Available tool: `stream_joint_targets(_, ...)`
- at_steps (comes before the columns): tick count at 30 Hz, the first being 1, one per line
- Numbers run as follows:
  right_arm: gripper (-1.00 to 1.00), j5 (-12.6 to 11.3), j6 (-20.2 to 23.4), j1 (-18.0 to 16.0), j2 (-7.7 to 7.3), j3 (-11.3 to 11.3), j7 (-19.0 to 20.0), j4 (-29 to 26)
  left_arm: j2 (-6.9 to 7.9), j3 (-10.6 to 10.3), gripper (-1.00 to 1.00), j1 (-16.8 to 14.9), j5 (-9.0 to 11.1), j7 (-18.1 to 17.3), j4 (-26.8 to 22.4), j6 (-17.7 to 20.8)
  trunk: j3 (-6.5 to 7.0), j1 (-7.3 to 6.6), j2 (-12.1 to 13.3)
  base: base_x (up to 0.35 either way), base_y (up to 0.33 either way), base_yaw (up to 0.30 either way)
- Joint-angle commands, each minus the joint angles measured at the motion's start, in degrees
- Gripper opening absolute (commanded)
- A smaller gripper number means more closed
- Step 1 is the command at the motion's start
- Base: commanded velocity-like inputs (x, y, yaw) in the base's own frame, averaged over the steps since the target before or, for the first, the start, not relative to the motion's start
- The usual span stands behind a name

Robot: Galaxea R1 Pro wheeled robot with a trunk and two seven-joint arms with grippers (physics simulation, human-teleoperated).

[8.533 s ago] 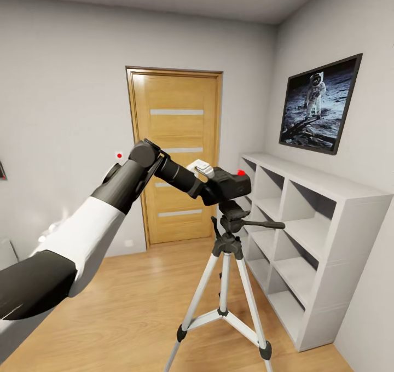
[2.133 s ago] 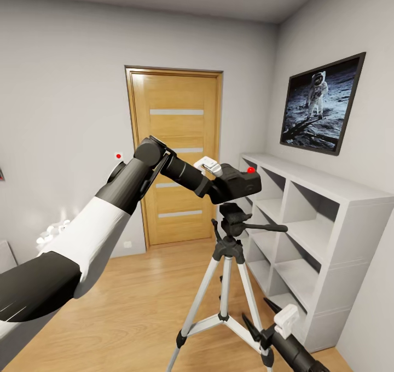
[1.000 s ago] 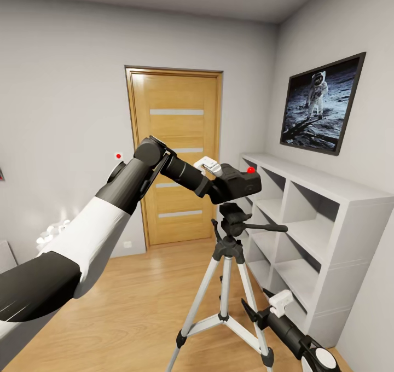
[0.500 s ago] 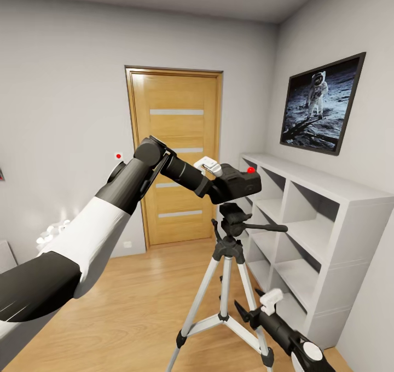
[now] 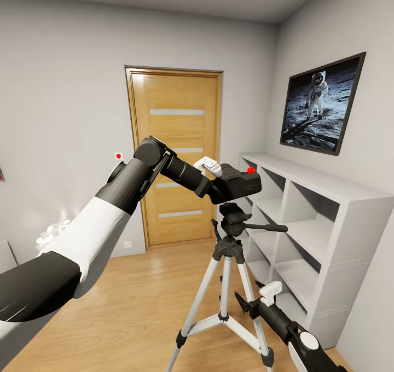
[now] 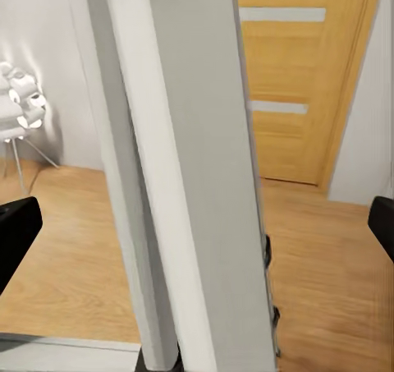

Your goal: Attach the digital camera to the camera tripod in the bedroom.

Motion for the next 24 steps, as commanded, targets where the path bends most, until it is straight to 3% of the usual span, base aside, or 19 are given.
stream_joint_targets(1,1.00,-0.19,-0.16,-0.07,-0.04,0.11,0.06,0.05,-0.03,0.06,-1.00,-0.01,-0.65,-0.65,-0.03,0.53,-0.03,0.02,-0.05,0.000,0.000,0.000)
stream_joint_targets(13,1.00,-0.18,-0.16,-0.27,-0.04,0.08,-0.17,0.23,-0.03,0.06,-1.00,-0.02,-0.66,-0.65,-0.03,0.53,-0.03,0.02,-0.05,0.000,0.000,0.000)
stream_joint_targets(24,1.00,-0.17,-0.16,-1.98,0.13,0.09,-0.82,4.09,-0.03,0.06,-1.00,-0.03,-0.66,-0.66,-0.03,0.53,-0.03,0.02,-0.05,0.000,0.000,0.000)
